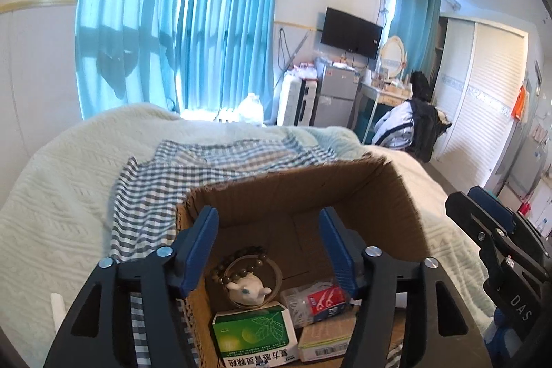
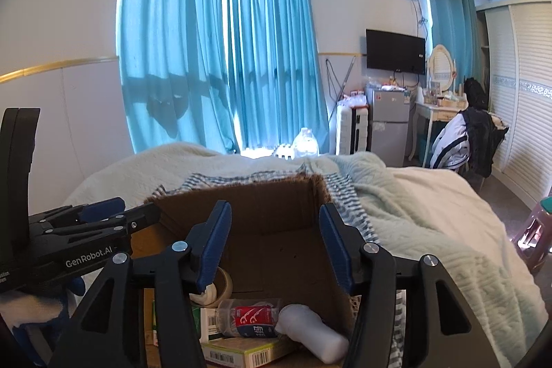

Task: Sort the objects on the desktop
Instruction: 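Lower the bracelet and bottle into the box and open both grippers, then withdraw both grippers from the box toward the remaining items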

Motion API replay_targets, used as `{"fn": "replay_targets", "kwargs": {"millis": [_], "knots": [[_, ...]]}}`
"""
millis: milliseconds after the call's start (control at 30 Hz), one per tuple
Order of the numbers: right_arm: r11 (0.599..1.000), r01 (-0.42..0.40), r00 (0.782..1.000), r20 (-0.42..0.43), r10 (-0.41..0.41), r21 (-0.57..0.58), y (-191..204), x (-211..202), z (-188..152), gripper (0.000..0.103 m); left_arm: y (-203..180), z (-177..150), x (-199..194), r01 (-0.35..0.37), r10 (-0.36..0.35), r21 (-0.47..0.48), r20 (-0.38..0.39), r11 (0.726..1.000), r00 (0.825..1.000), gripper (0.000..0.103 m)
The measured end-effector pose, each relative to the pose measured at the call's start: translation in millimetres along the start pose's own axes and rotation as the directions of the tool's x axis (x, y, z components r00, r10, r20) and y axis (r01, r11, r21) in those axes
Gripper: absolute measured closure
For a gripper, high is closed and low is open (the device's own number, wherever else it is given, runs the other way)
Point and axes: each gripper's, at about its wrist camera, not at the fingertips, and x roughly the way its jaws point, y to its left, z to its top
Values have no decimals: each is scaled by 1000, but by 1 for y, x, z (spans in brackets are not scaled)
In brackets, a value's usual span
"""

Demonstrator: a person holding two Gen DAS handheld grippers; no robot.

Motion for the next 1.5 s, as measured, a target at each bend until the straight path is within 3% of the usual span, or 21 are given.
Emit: {"fn": "replay_targets", "kwargs": {"millis": [200, 333, 433, 533, 733, 1233, 1433, 1500], "knots": [[1000, 9, 999, 44, -9, 0, 1, -40, 17, 41, -6, 13, -47, -13, 13, -4, 80, 1000, 997, 18], [1000, 16, 997, 78, -16, -3, 5, -69, 29, 33, -5, 22, -76, -18, 20, -14, 125, 1000, 992, 15], [1000, 14, 995, 102, -14, -3, 7, -89, 36, 26, -2, 27, -99, -33, 38, -30, 173, 999, 984, 0], [1000, 24, 991, 133, -23, -8, 10, -110, 41, 14, 0, 28, -119, -42, 50, -46, 210, 998, 976, 0], [999, 42, 987, 152, -41, -5, 14, -141, 48, 0, 8, 26, -147, -73, 86, -62, 223, 995, 971, 0], [997, 55, 988, 145, -47, -47, 20, -195, 18, 0, 2, -12, -180, -130, 125, 9, 205, 991, 971, 0], [995, 60, 992, 112, -51, -76, 22, -199, 0, 0, 5, -34, -185, -59, 66, -40, 206, 997, 976, 0], [994, 53, 995, 93, -45, -95, 23, -197, -9, 0, 6, -39, -183, -64, 70, -38, 186, 997, 980, 0]]}}
